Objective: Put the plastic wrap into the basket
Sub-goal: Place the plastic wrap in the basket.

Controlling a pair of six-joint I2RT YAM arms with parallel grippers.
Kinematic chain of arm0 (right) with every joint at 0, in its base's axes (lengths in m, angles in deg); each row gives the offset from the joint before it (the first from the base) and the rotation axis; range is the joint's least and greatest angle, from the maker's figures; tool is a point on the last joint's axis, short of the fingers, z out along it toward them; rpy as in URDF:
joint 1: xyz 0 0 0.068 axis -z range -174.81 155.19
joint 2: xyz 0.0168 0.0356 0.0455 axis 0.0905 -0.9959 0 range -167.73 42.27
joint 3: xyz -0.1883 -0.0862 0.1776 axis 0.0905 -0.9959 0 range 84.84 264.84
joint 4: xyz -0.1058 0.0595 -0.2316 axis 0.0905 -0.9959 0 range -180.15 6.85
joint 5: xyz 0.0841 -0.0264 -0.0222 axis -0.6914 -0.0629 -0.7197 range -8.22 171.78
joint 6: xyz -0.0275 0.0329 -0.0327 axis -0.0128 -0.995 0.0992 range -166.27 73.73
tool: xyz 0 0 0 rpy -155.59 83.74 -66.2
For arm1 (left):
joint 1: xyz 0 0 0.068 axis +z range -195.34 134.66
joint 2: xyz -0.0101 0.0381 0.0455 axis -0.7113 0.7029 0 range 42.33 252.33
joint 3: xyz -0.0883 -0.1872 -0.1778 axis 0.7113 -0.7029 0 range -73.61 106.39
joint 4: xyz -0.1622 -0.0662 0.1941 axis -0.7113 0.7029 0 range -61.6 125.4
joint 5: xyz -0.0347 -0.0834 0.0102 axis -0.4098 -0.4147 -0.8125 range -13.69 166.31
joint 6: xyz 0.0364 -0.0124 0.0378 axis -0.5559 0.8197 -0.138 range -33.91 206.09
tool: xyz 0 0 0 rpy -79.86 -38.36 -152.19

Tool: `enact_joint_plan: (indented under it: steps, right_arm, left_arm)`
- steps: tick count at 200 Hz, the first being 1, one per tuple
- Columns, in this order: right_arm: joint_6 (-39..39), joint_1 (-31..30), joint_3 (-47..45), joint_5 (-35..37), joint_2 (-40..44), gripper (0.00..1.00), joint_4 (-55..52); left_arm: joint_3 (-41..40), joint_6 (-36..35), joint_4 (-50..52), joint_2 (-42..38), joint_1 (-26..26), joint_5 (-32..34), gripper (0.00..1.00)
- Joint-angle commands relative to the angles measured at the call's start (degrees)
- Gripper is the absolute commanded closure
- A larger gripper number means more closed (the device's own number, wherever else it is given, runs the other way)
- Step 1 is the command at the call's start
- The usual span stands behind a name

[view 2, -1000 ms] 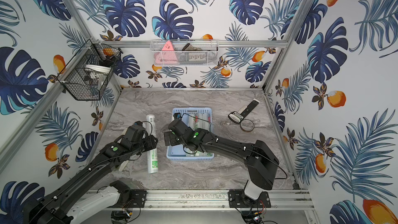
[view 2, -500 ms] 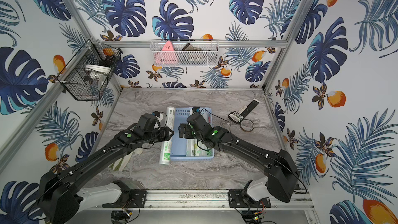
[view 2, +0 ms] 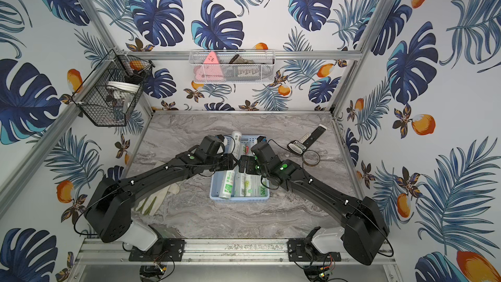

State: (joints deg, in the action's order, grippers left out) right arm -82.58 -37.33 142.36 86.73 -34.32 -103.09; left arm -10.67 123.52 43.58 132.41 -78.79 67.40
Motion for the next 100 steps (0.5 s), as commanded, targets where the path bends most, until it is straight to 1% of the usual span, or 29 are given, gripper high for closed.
enact_joint_plan:
  steps: [1, 21, 57, 100]
  right_arm:
    - [-0.8, 0.7, -0.9, -2.2, 0.7, 0.01, -0.4]
    - [-0.8, 1.4, -0.9, -2.8, 0.6, 0.01, -0.8]
    - [-0.2, 1.9, -0.8, -3.5, 0.0, 0.01, -0.8]
    - [-0.3, 2.2, -0.7, -5.0, -1.7, 0.01, 0.3]
  left_arm:
    - [2.2, -1.5, -3.6, 1.9, 0.0, -0.7, 0.70]
    - [3.1, -1.8, -3.7, 3.1, 0.0, -0.1, 0.70]
    - [3.4, -1.5, -4.5, 4.9, 0.0, -1.2, 0.70]
    - [3.7, -2.3, -4.0, 6.3, 0.3, 0.7, 0.70]
